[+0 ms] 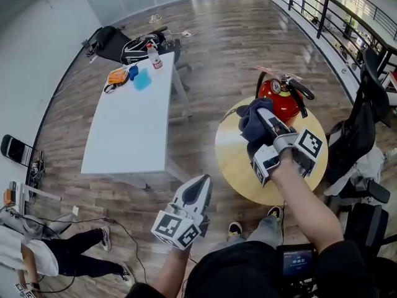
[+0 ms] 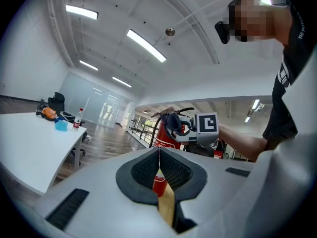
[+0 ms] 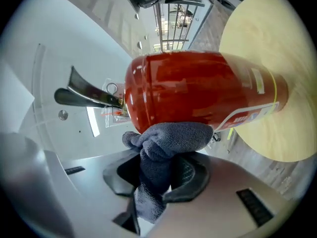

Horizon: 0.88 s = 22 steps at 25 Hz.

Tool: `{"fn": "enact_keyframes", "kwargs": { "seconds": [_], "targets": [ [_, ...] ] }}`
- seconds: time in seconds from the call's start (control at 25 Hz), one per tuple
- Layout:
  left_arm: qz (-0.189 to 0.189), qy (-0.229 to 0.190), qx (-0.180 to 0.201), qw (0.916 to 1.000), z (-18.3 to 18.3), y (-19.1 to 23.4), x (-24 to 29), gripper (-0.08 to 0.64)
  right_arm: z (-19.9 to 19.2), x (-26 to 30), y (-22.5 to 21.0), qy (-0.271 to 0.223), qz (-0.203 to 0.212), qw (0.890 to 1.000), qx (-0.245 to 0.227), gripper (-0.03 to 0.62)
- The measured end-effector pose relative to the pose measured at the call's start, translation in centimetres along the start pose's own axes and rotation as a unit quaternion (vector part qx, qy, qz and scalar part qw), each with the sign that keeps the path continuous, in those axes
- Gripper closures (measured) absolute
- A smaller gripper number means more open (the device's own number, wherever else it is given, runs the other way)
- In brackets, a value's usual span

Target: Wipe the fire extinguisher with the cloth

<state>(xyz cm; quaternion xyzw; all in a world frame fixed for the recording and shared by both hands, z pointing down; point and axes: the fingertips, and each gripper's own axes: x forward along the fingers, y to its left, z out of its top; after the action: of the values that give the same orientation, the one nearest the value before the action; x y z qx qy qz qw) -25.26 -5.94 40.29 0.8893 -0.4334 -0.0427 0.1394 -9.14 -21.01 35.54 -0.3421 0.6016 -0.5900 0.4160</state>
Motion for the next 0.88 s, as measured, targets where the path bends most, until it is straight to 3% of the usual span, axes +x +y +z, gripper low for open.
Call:
{"fn": "enact_keyframes", "kwargs": {
  "seconds": [0.2,0.32,0.48,0.6,0.72,0.88],
  "targets": [
    [-0.014,0.001,0.002,0.9999,0.1,-0.5,0.8,0.537,1.7,-3.4,0.4,0.043,-0.002,0.999,0.021,0.482],
    [-0.019,0.002,0.004,0.9998,0.0,-0.7,1.4,0.537,2.1,-3.2,0.6,0.044,0.007,0.998,0.033,0.481],
    [-0.011,0.011,-0.001,0.9999,-0.9,-0.7,1.2,0.537,1.4,-1.4,-0.1,-0.005,0.006,1.0,0.028,0.48],
    [-0.001,0.014,0.0,0.9999,-1.0,-0.1,0.6,0.537,1.2,0.5,-0.8,-0.067,0.004,0.998,0.003,0.48],
    [0.015,0.016,-0.001,0.9997,-0.9,0.6,-0.5,0.537,0.8,3.0,-2.0,-0.098,-0.005,0.995,-0.027,0.48],
    [0.037,0.021,0.005,0.9991,-0.9,1.4,-2.0,0.537,1.1,5.1,-3.2,-0.13,0.002,0.991,-0.003,0.48]
  ]
}}
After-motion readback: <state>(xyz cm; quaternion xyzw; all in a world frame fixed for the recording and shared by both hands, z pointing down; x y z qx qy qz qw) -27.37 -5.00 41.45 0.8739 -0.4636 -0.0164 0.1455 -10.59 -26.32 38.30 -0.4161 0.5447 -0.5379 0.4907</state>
